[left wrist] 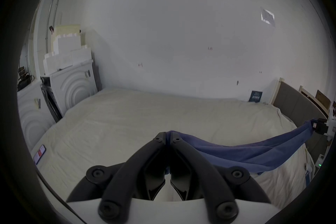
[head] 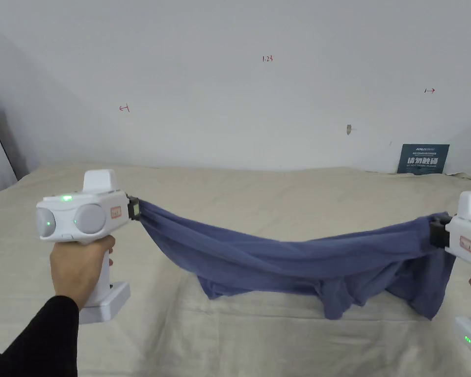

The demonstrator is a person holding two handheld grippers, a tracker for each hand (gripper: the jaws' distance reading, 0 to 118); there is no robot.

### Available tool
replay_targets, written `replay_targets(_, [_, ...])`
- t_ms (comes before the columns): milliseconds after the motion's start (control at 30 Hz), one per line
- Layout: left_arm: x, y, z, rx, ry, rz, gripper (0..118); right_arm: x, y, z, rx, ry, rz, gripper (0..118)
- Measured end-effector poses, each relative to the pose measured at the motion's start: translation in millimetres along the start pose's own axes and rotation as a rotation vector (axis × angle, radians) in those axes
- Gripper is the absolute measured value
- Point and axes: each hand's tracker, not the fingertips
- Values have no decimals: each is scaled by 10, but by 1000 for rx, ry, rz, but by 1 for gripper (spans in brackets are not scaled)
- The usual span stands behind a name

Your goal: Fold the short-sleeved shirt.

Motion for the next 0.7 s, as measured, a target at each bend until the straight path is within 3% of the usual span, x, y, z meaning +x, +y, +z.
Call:
replay_targets(367, [-184, -1182, -31, -160, 7, 15, 1, -99, -983, 263, -87, 8, -38, 7])
replay_targets(700, [-460, -2145, 575, -258, 1, 44, 1, -169, -1894, 1001, -181, 22, -70, 7])
